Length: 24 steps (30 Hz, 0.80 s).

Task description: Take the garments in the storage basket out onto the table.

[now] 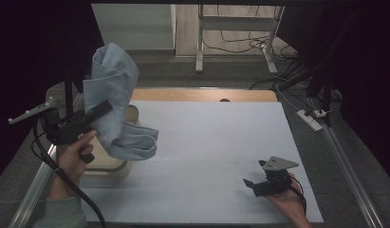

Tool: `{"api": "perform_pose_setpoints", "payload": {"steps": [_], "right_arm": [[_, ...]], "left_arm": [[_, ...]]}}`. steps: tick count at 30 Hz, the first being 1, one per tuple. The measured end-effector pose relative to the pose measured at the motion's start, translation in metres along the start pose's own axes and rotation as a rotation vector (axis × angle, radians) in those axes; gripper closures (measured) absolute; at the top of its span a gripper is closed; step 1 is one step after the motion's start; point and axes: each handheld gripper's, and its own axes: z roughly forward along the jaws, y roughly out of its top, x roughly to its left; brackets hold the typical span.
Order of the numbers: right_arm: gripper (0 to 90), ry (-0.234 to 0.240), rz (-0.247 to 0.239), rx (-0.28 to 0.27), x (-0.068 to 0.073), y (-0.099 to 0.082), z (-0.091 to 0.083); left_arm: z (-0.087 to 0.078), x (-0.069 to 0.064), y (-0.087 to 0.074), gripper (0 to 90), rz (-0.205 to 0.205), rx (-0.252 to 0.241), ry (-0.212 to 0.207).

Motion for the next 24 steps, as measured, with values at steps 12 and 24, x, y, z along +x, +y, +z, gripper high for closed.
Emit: {"api": "perform_pose_setpoints", "payload": {"steps": [12, 24], "right_arm": [[7.1, 0.000, 0.004, -0.008, -0.001, 0.000, -0.001], [7.1, -0.001, 0.003, -0.015, 0.000, 0.000, -0.002]], "left_arm": [[0.026, -0.008, -0.008, 62.7, 0.003, 0.049, -0.033], [0.054, -0.015, -0.022, 62.6, 0.004, 0.119, -0.058]]}}
